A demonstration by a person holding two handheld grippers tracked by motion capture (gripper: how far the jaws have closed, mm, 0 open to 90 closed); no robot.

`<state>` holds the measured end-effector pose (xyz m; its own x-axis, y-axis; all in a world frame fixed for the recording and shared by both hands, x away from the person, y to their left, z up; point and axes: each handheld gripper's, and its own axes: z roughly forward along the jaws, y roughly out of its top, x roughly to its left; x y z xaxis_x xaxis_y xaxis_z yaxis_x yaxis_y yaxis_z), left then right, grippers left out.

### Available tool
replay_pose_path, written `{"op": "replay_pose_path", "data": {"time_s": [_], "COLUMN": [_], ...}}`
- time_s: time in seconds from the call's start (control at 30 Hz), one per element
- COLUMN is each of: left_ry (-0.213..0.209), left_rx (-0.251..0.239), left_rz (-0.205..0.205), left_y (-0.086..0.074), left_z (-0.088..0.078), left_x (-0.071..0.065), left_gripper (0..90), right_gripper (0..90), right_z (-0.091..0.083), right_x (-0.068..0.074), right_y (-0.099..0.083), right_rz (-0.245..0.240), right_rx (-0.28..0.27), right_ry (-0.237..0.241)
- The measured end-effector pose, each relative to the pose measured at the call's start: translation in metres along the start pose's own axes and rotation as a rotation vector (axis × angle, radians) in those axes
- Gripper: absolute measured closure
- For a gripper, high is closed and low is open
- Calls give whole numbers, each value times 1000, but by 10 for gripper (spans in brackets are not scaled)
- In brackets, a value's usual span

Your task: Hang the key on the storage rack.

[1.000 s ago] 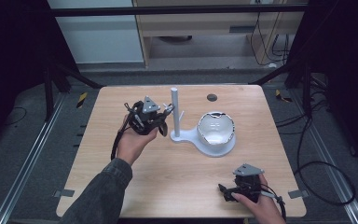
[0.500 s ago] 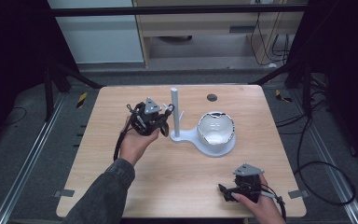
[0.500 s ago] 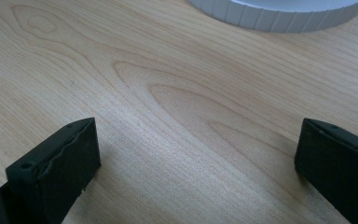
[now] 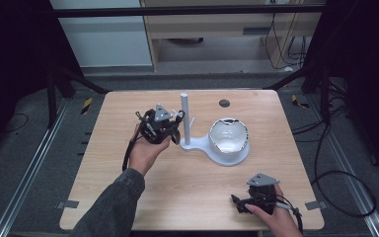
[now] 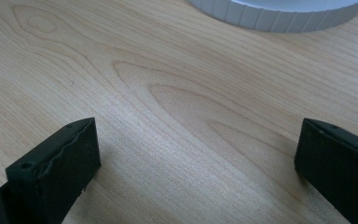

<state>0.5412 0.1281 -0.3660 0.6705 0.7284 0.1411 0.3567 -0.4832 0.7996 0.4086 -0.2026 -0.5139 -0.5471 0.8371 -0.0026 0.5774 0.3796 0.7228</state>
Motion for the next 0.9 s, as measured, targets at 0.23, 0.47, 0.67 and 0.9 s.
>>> {"op": "replay_pose_path", "data": {"time_s": [0.23,0.47,0.67,0.9], "left_ry": [-2,-9,-10,-11], "left_rx": [-14,-26,-38,-54], "left_rz": [-12,-24,-30,-38], "left_y": [-1,-3,-4,-6], "left_z": [4,5,7,10], "left_x": [-1,0,0,-1], "left_gripper": [806,805,805,803], "right_gripper": [4,4,4,4], "right_z": [0,0,0,0], "right_x": [0,0,0,0], "right_y": [0,0,0,0], "right_rz": [1,1,0,0], "right_rx": [1,1,0,1], "right_ry": [0,0,0,1]}}
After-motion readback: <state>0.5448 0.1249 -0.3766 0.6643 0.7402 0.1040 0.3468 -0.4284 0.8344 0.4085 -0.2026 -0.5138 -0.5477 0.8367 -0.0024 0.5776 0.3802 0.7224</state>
